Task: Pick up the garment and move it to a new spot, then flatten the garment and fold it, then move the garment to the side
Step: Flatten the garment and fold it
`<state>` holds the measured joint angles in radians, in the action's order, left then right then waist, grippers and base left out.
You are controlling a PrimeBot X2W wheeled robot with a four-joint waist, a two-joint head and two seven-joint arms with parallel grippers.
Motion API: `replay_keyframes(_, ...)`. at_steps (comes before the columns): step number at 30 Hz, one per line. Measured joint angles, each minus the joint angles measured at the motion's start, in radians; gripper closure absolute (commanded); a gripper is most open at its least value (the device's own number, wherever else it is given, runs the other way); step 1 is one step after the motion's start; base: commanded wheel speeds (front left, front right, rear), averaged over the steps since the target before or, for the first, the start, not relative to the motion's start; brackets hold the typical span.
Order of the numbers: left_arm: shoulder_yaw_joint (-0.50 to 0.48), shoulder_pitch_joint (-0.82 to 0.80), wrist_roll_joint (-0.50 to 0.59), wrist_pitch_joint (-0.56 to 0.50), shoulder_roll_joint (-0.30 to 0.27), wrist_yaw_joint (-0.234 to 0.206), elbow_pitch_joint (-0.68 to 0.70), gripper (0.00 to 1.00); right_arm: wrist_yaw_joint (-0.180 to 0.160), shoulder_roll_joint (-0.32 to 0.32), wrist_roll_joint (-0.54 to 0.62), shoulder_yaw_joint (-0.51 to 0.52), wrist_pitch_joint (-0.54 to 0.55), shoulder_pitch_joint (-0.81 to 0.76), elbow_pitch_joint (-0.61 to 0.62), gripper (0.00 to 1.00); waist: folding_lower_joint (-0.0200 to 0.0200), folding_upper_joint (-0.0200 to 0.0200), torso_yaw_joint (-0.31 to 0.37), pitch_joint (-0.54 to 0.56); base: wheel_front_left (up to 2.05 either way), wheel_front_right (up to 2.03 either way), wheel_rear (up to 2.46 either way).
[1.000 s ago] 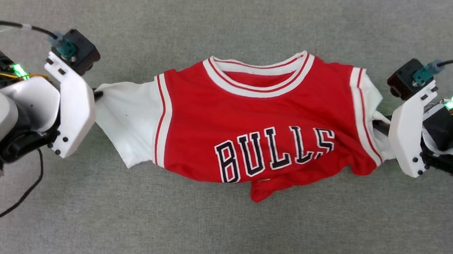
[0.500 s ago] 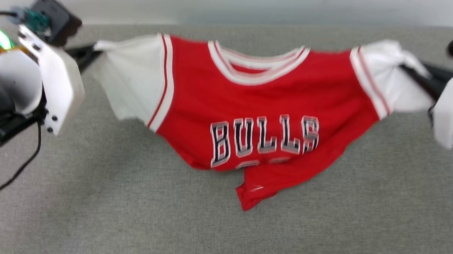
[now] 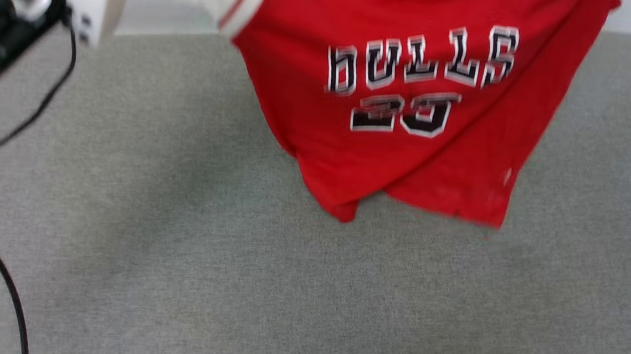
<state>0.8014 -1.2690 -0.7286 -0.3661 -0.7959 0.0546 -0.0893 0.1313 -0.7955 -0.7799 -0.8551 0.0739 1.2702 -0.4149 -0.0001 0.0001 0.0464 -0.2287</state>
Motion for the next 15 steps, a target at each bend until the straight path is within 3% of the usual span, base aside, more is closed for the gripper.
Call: replay_keyframes(15, -0.057, -0.464, 0.133, 0.105, 0.139, 0.044, -0.269, 1.0, 0.0, 0.178, 0.225, 0.178, 0.015, 0.396, -0.214, 1.0, 0.0002, 0.0, 0.0, -0.205, 0.0, 0.0, 0.0)
